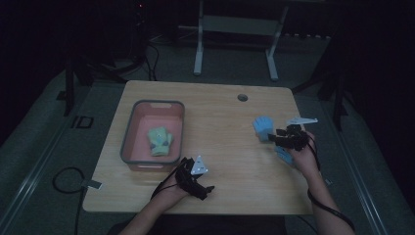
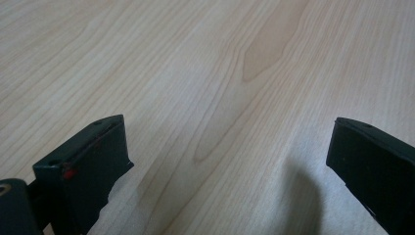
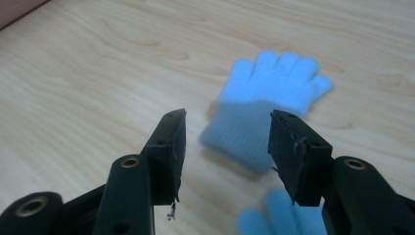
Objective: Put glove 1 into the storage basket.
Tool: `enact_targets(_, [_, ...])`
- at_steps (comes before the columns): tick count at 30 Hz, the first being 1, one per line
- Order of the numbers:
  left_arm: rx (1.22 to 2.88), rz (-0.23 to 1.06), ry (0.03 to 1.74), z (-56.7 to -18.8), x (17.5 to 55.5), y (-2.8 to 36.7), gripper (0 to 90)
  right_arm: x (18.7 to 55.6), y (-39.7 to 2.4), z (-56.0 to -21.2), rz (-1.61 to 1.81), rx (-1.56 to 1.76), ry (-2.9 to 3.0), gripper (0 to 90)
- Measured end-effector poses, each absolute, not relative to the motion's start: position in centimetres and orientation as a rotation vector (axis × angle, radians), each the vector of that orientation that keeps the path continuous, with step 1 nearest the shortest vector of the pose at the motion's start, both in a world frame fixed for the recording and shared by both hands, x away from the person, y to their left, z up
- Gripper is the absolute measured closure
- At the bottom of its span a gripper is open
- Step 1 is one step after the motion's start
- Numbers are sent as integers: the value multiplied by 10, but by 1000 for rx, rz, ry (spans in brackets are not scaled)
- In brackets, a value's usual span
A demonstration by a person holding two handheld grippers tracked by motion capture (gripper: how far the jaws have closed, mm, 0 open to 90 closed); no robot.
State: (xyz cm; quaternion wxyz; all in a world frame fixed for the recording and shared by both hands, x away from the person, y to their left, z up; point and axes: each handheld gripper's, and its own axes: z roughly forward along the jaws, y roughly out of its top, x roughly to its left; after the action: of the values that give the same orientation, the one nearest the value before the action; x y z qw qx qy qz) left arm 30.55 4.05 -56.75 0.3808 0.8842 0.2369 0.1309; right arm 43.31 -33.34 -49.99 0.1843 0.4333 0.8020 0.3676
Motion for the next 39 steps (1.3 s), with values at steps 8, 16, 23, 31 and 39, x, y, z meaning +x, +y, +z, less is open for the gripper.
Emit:
enact_targets(8, [2262, 354, 589, -569, 304, 38, 24, 461, -328, -500, 983, 1198, 2272, 499])
enact_targets(16, [2269, 348, 580, -571, 305, 39, 24, 490, -320, -514, 926, 1170, 2331, 554])
enact_targets(23, [2261, 347, 579, -570, 304, 39, 24, 506, -323, -525, 887, 1222, 2346, 572])
enact_targets(31, [2255, 357, 573, -569, 304, 40, 24, 512, -323, -540, 807, 1231, 2348, 575])
enact_targets(39, [2242, 373, 561, -569, 304, 40, 24, 509, -317, -541, 760, 1240, 2302, 798])
